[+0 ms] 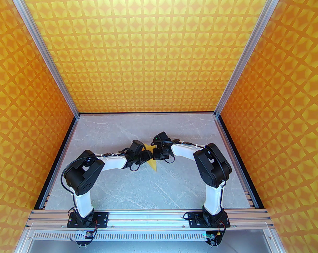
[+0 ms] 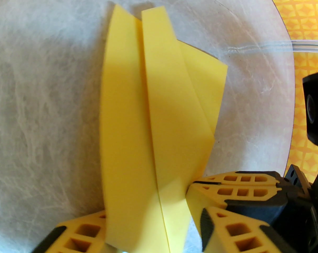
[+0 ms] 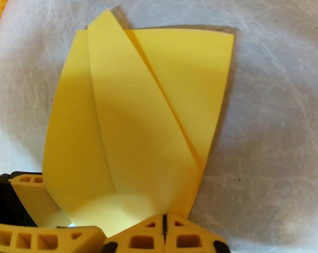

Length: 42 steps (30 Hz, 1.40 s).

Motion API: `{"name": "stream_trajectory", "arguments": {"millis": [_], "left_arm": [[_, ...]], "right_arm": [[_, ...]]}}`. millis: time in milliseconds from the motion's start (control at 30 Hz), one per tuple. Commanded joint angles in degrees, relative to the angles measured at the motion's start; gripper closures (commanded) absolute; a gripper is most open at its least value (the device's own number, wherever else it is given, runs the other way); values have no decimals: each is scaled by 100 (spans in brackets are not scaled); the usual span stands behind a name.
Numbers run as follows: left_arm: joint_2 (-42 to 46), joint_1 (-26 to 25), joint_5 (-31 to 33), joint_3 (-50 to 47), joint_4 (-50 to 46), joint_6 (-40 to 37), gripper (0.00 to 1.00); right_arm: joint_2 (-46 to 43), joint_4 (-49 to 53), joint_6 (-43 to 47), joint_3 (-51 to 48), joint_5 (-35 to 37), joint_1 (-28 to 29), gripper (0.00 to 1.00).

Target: Fold a paper plane with a square sheet of paper (fold left side to right side)

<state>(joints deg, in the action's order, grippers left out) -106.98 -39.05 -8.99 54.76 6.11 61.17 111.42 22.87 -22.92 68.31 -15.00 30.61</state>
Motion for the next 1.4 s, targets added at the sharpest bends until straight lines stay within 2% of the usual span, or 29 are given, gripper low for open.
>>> {"name": "stream_trajectory", "arguments": {"millis": [0,400,567,700,767,900,933,1000,1100,1233,1333,1367], "left_arm": [[-29,-59,-142,-167,412,97,52],[-511,-76,-138,-291,1334,88,68],[-532,-77,-142,-264,1316,18,88],[-212,-68,7,-230,927,-201,95],[62,-68,157,-170,426,-415,100],[674,-68,586,8,-790,-931,100],[830,-68,755,99,-1227,-1071,100],[1055,-75,1064,309,-1991,-1411,100],[1268,-85,1695,696,-3178,-1791,100],[1205,-256,2979,1316,-4725,-2084,100],[652,-556,4160,2060,-5903,-2086,100],[415,-658,4479,2340,-6266,-2019,100]], "right_arm": [[176,128,-132,-278,-175,-11,100],[-138,-733,-580,-868,-1120,-353,100],[-502,-1031,-774,-1040,-1226,-506,100],[-1026,-1077,-838,-1145,-1015,-608,99],[-1344,-976,-788,-1172,-686,-622,92],[-1824,-881,-805,-1269,-131,-719,79],[-1930,-860,-835,-1294,-2,-757,73],[-2110,-855,-868,-1354,185,-833,70],[-2358,-804,-905,-1442,580,-942,57],[-2663,-729,-982,-1581,1188,-1078,32],[-2876,-690,-1037,-1671,1560,-1134,4],[-2934,-650,-1048,-1688,1694,-1146,2]]}}
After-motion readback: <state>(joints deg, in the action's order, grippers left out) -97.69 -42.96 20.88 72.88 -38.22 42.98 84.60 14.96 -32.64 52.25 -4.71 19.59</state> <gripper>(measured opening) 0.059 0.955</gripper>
